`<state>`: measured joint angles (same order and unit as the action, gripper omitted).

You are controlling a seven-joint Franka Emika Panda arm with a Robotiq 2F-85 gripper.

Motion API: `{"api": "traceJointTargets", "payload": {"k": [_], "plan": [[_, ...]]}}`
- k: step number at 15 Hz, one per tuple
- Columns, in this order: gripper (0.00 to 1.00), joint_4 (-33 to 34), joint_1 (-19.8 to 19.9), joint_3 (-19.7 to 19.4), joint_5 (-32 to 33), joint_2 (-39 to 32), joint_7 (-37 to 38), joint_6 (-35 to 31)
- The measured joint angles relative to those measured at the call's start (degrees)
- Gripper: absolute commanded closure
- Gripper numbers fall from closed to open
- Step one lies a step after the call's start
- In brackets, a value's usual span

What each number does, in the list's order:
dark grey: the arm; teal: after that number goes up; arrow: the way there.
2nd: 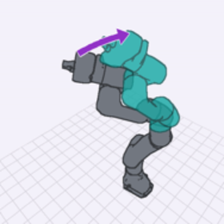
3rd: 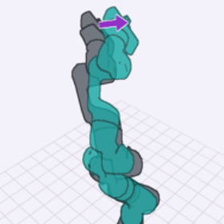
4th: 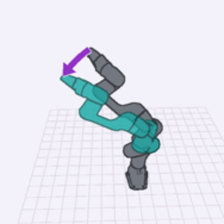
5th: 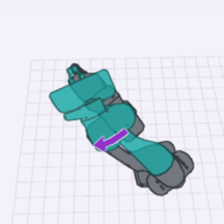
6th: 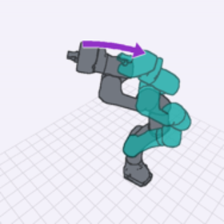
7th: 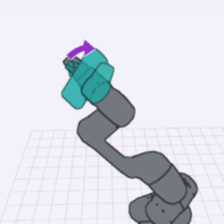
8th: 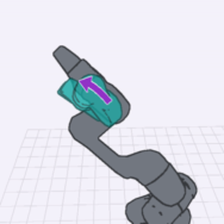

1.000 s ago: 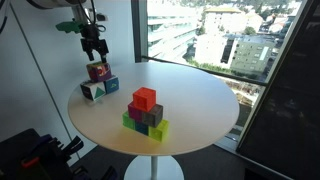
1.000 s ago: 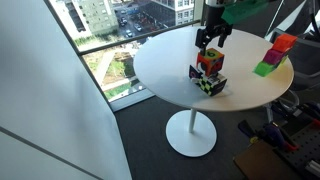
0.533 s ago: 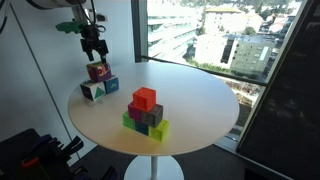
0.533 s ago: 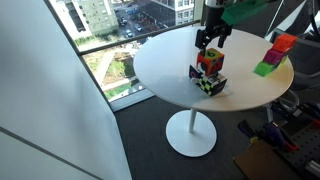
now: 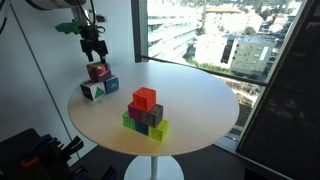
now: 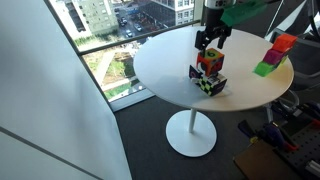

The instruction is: Put the orange plush block on the table

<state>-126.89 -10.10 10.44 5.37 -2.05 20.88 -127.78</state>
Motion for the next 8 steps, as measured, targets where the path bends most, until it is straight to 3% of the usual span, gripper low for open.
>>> {"api": "traceJointTargets", "payload": {"k": [8], "plan": [[0.00,-0.2,0.0,0.0,0.0,-0.8,0.0,0.0]]}}
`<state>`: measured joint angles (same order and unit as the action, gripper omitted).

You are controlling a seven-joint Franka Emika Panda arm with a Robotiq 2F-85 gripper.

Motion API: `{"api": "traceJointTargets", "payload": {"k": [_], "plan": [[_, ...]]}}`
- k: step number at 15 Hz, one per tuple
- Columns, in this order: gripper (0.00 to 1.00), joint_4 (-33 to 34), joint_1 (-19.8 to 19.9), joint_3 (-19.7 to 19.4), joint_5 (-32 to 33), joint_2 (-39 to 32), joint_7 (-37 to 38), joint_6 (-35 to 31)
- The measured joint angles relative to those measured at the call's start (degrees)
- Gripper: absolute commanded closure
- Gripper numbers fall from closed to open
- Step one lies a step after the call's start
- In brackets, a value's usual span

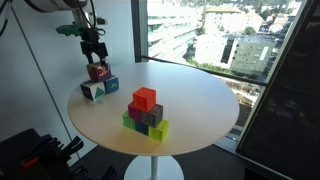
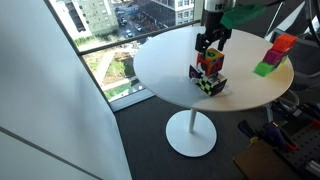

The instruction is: Put the orange plush block on the table

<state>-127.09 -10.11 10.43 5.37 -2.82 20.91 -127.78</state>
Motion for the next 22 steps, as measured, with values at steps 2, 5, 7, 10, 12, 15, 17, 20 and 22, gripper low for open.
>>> {"api": "traceJointTargets", "payload": {"k": [2,5,7,10,12,15,17,20,22], "plan": [[0.00,-0.1,0.0,0.0,0.0,-0.2,0.0,0.0],[0.27,-0.3,0.0,0.0,0.0,-0.5,0.0,0.0],[0.43,-0.3,0.0,0.0,0.0,-0.6,0.0,0.0],[0.62,-0.3,0.0,-0.2,0.0,-0.5,0.0,0.0],[0.74,-0.2,0.0,-0.3,0.0,-0.3,0.0,0.0],[0.81,-0.1,0.0,-0.6,0.0,-0.1,0.0,0.3],[0.84,0.0,0.1,-1.0,0.0,0.5,0.0,1.1],[0.90,0.1,0.5,-1.6,0.0,2.3,0.0,3.1],[0.90,0.1,1.0,-2.0,0.0,3.6,0.0,4.4]]}}
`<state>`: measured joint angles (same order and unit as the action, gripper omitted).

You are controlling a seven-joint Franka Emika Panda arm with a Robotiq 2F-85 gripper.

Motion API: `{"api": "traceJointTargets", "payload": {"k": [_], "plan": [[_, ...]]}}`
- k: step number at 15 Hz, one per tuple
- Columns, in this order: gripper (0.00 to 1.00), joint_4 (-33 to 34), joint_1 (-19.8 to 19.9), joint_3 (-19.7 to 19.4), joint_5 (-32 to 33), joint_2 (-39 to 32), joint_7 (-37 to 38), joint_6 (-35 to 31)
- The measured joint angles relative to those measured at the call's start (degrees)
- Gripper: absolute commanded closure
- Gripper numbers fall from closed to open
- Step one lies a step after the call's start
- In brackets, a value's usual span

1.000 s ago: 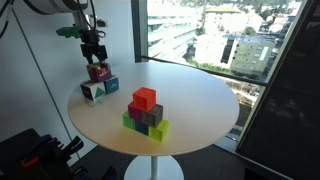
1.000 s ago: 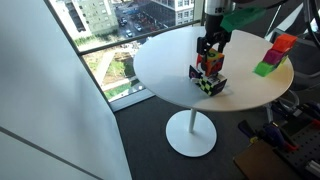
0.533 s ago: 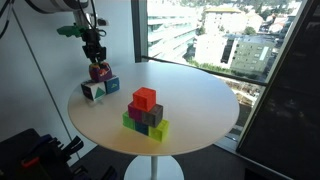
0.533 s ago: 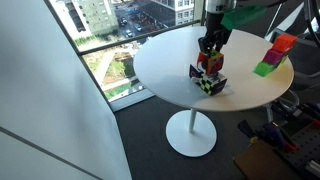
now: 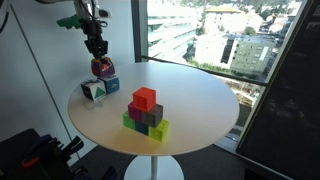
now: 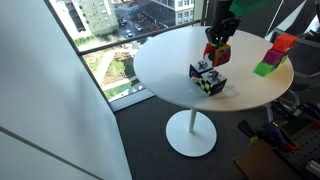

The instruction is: Put the orange plush block on the table

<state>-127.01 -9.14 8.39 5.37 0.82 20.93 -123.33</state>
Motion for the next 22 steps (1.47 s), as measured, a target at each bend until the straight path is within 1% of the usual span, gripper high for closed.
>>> {"api": "traceJointTargets", "payload": {"k": [3,9,15,22], "plan": [[0.89,-0.3,1.0,-0.6,0.0,1.5,-0.4,0.6],[0.89,-2.6,2.6,-1.9,0.0,2.4,-3.7,-0.2],[0.89,-6.7,3.8,-3.2,0.0,2.6,-8.8,-4.4],[0.89,-11.7,4.8,-4.4,-0.1,2.6,-13.2,-11.6]]}}
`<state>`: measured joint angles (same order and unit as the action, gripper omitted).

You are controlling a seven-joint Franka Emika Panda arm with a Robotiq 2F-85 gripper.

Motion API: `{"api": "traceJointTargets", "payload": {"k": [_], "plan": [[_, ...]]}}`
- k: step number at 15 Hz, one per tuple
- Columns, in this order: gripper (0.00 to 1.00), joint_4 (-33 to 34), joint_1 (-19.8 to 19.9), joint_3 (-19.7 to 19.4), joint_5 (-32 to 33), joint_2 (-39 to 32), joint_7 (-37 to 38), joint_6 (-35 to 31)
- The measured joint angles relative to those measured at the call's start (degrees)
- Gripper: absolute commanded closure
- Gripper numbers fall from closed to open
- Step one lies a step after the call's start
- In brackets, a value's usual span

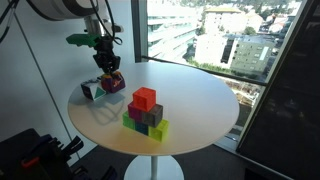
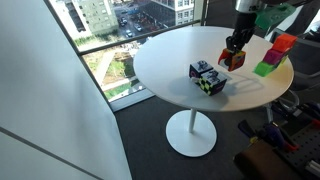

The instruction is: Put the orange plush block on the table

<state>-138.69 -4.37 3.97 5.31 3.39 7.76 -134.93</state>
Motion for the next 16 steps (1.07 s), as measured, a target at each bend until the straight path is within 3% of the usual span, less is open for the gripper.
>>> {"api": "traceJointTargets", "payload": {"k": [5,6,8,13,14,16], "plan": [[0.87,-2.5,0.4,-0.9,-0.1,0.0,-2.5,-3.3],[0.44,-2.8,0.6,-1.0,-0.1,0.0,-2.8,-3.6],[0.45,-3.2,1.0,-1.3,-0.1,0.0,-3.3,-3.9],[0.06,-3.9,1.6,-1.6,-0.1,-0.1,-3.5,-4.1],[0.01,-3.9,1.6,-1.6,-0.1,-0.1,-3.5,-4.1],[0.00,-3.9,1.6,-1.6,-0.1,-0.1,-3.5,-4.1]]}}
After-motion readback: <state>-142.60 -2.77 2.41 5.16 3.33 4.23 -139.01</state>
